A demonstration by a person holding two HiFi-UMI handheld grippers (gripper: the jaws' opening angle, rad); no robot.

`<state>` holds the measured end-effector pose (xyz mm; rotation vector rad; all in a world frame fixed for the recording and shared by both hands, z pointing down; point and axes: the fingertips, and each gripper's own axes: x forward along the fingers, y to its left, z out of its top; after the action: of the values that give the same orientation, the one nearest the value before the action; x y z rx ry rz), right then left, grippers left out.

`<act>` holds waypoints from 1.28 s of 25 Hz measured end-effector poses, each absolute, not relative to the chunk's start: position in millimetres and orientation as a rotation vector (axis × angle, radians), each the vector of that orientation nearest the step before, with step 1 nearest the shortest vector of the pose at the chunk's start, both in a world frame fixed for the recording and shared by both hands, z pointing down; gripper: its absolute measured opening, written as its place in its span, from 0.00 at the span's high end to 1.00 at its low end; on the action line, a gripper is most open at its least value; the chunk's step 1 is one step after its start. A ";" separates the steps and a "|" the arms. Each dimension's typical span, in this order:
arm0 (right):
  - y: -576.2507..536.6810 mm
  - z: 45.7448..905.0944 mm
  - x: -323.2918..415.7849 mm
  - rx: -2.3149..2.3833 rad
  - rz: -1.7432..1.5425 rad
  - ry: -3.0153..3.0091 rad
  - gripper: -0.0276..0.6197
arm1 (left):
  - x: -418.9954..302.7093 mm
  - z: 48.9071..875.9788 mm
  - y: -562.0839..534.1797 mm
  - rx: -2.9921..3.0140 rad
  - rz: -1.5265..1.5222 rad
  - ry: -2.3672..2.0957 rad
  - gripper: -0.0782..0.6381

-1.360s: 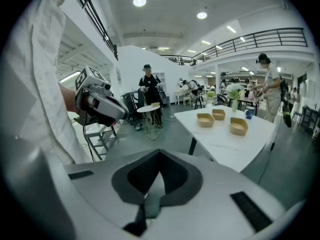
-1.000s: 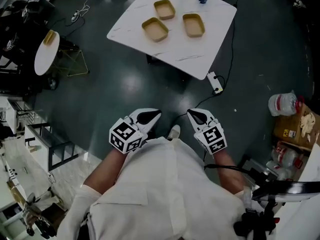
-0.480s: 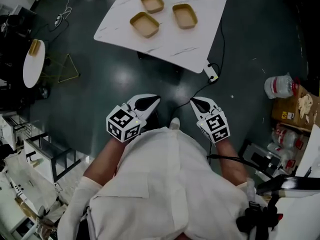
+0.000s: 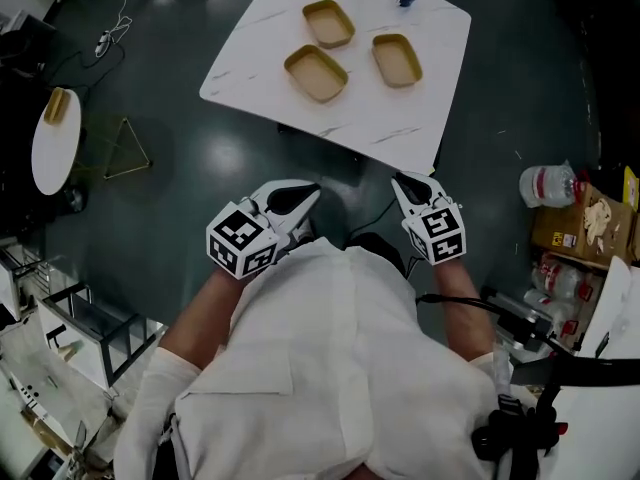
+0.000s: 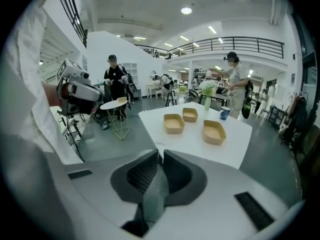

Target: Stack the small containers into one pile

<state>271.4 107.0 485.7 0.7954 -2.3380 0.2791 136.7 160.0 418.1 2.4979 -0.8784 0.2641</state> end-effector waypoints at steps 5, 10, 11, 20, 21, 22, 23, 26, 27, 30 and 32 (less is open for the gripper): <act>67.2 492.0 238.7 0.822 0.272 -2.301 0.94 | 85.8 429.8 143.6 2.456 0.265 -0.940 0.88; 11.3 504.3 230.8 0.828 0.266 -2.257 0.84 | 72.0 436.8 124.4 2.426 0.263 -0.988 0.88; -1.6 507.4 230.5 0.833 0.266 -2.249 0.83 | 71.4 438.3 119.7 2.419 0.269 -0.988 0.88; -133.5 539.7 231.3 0.849 0.213 -2.162 0.83 | 64.9 426.9 43.3 2.367 0.312 -1.066 0.88; -144.6 544.8 230.4 0.844 0.213 -2.157 0.82 | 66.8 425.5 33.8 2.366 0.318 -1.070 0.88; -155.1 550.1 228.4 0.839 0.211 -2.155 0.82 | 68.5 424.7 24.1 2.364 0.325 -1.076 0.88; -165.4 555.2 225.9 0.834 0.209 -2.155 0.81 | 70.1 424.7 13.9 2.361 0.332 -1.084 0.88; -188.9 571.7 222.7 0.816 0.203 -2.131 0.80 | 76.2 424.4 -13.6 2.355 0.350 -1.102 0.88; -194.4 578.7 223.1 0.807 0.204 -2.114 0.80 | 78.1 424.3 -21.5 2.355 0.355 -1.105 0.88; -207.3 597.1 222.3 0.790 0.215 -2.072 0.80 | 82.5 424.2 -38.7 2.349 0.368 -1.098 0.88; -211.3 607.3 221.0 0.788 0.227 -2.046 0.81 | 85.8 425.2 -44.8 2.355 0.386 -1.072 0.88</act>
<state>221.0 -211.3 607.3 0.7877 -2.0464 0.2267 85.8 -44.8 425.2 2.3545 -1.0721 0.3859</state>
